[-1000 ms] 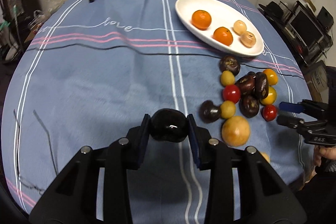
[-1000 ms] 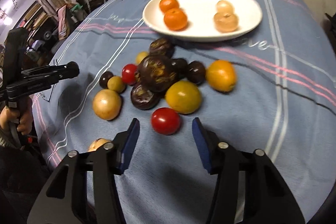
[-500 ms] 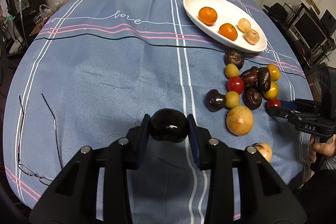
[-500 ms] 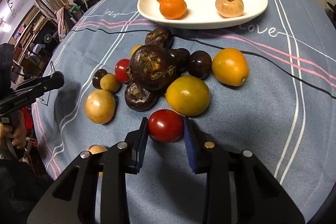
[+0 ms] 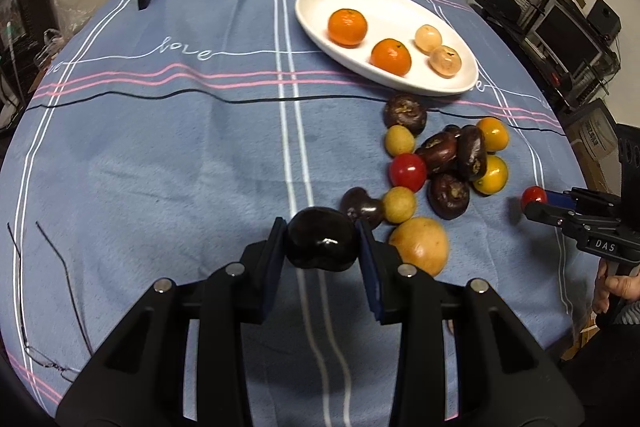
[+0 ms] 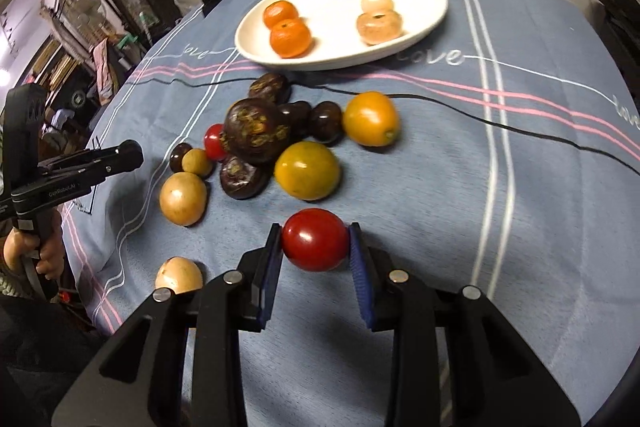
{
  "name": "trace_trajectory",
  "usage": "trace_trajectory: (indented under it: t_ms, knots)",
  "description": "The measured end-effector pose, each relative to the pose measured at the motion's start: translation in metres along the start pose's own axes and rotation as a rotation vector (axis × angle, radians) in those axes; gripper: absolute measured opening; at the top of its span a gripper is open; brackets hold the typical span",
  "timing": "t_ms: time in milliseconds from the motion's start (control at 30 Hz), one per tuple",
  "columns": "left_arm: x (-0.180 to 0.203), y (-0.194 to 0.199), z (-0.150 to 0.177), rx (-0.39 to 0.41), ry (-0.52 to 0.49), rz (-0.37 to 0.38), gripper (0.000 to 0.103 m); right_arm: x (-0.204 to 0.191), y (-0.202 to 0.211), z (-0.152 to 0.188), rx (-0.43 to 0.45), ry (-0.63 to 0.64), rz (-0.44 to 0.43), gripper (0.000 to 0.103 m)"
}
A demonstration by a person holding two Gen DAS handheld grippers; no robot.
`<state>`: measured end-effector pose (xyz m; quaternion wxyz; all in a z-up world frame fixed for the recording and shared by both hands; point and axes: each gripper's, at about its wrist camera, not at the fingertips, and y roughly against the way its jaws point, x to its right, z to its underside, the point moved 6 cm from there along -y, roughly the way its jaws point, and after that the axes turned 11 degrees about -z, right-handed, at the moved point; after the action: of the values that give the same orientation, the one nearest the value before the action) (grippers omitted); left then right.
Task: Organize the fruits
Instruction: 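Set the mangosteen and red tomato on the plate and open both tools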
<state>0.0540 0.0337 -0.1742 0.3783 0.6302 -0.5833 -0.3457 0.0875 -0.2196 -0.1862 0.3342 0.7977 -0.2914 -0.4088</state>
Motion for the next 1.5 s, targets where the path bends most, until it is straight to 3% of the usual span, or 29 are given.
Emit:
trace_trajectory:
  t_ms: [233, 367, 500, 700, 933, 1233, 1300, 1433, 1500]
  knots:
    - [0.008, -0.006, -0.012, -0.001, -0.023, 0.003, 0.036, 0.014, 0.013, -0.008, 0.050, -0.050, 0.001, 0.033]
    - [0.013, -0.011, -0.034, 0.009, -0.038, 0.000, 0.036, 0.019, 0.017, -0.026, 0.073, -0.061, -0.012, 0.033]
    - [0.023, -0.016, -0.074, 0.038, -0.071, 0.002, 0.036, 0.017, 0.015, -0.063, 0.094, -0.022, -0.015, 0.033]
    - [0.047, -0.031, -0.150, 0.095, -0.124, 0.032, 0.036, 0.019, 0.002, -0.144, 0.139, 0.045, -0.013, 0.033]
    - [0.074, -0.079, -0.225, 0.109, -0.170, 0.044, 0.036, 0.026, -0.040, -0.213, 0.133, 0.116, -0.007, 0.033]
    - [0.076, -0.140, -0.252, 0.048, -0.154, 0.030, 0.037, 0.043, -0.094, -0.251, 0.098, 0.119, -0.013, 0.034]
    - [0.074, -0.144, -0.251, 0.042, -0.139, 0.027, 0.052, 0.046, -0.105, -0.252, 0.071, 0.100, -0.020, 0.036]
    - [0.069, -0.131, -0.251, 0.078, -0.119, 0.024, 0.055, 0.043, -0.086, -0.253, 0.141, 0.085, -0.024, 0.049]
    - [0.062, -0.119, -0.249, 0.093, -0.100, 0.014, 0.055, 0.039, -0.070, -0.253, 0.175, 0.097, -0.018, 0.049]
